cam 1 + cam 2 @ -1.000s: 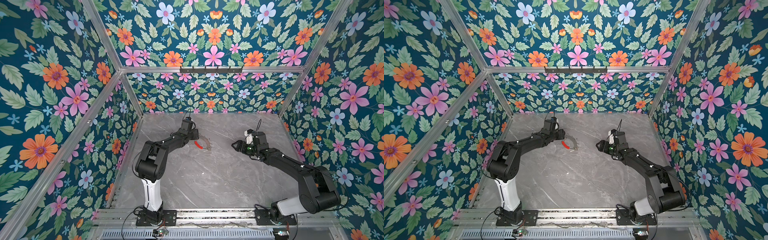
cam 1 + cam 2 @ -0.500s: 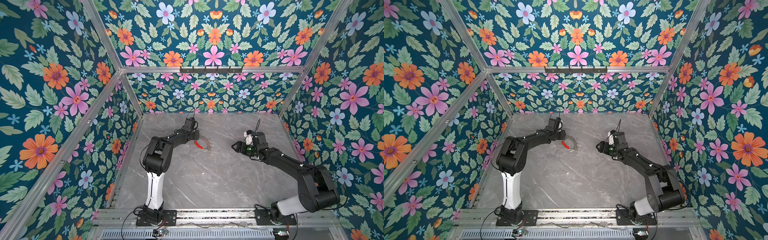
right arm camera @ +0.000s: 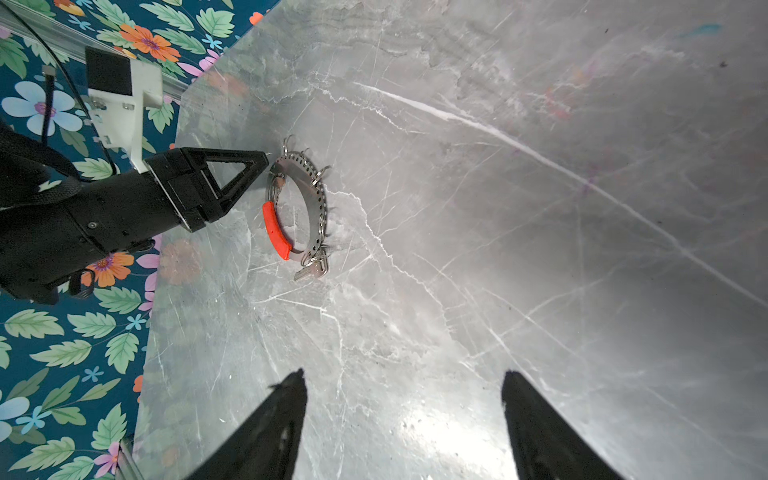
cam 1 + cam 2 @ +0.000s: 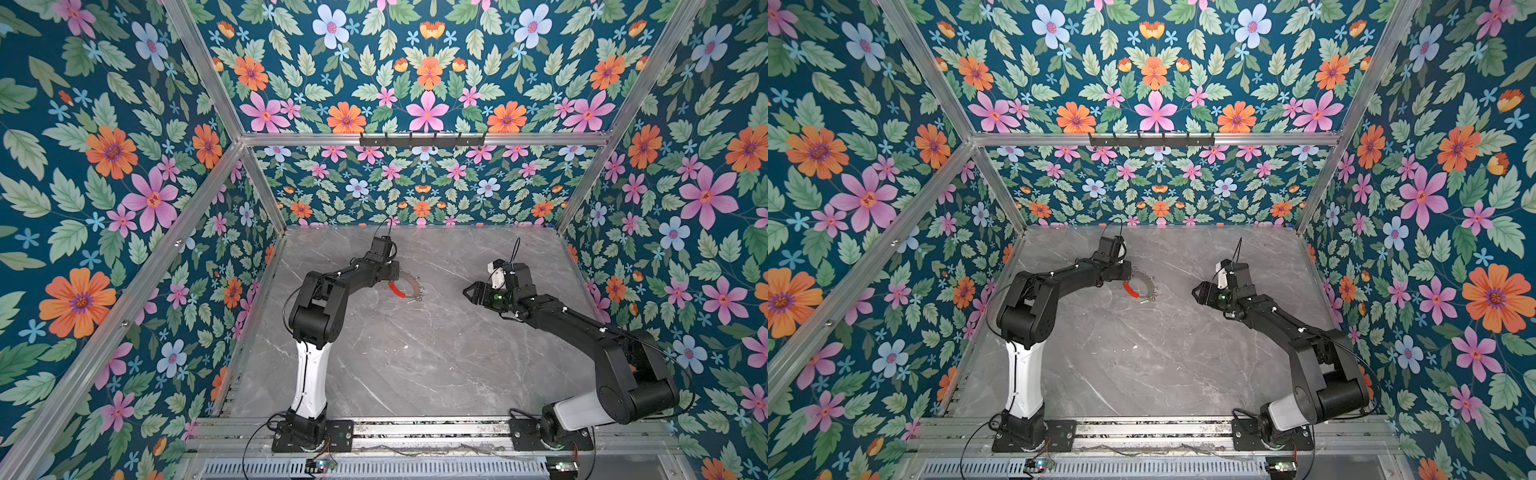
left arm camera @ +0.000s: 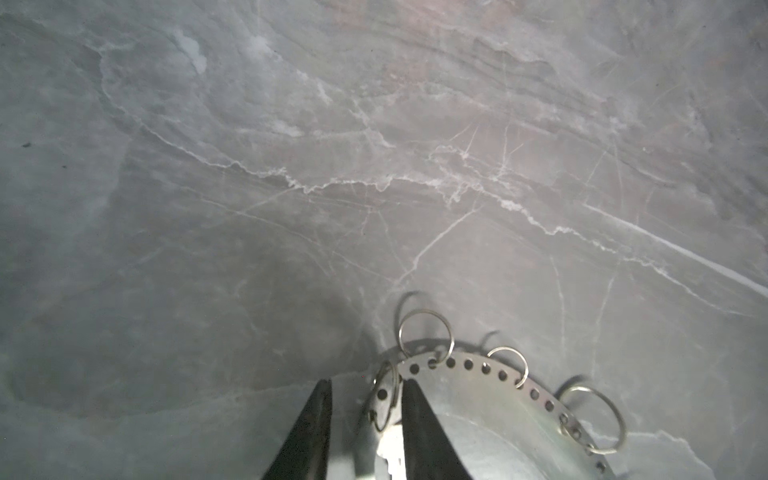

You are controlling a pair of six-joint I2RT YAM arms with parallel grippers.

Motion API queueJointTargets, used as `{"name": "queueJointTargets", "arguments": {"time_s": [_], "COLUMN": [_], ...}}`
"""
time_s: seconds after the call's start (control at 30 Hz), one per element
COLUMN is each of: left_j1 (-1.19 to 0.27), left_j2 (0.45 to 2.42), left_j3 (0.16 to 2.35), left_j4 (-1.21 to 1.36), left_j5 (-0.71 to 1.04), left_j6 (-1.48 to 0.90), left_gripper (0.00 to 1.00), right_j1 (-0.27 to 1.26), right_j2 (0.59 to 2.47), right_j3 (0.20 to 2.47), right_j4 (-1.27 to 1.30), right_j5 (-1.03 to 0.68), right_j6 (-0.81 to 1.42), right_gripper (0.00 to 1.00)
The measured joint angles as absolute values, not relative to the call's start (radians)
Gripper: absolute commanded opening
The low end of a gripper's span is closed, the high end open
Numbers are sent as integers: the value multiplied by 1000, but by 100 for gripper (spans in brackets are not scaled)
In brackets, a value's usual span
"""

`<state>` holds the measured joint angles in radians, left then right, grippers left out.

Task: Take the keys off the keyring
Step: 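Close the left gripper on the keyring rim near a key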

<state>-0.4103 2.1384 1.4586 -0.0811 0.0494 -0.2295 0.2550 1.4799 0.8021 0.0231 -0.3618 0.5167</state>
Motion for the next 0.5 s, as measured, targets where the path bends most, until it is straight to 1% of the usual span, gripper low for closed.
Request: {"name": "queueJointTargets", "arguments": {"time_s": [0.27,0.43,0.5], "left_j1": [-413,-414,-416], "left_j2": [2144,2156,2156], "left_j3": [1478,1485,1483], "left_j4": [-86,-93,-97], "left_j5": [54,57,57], "left_j6": [-220,-207,-207], "left_gripper": [23,24,21], "right_j1": [255,255,255], "right_j2": [1462,1448,1445], "right_j3": [801,797,797], "right_j4": [21,20,20], "right_j5": [-361,-356,-355], "right_j6": [517,517,517], "right_gripper": [76,76,76]}}
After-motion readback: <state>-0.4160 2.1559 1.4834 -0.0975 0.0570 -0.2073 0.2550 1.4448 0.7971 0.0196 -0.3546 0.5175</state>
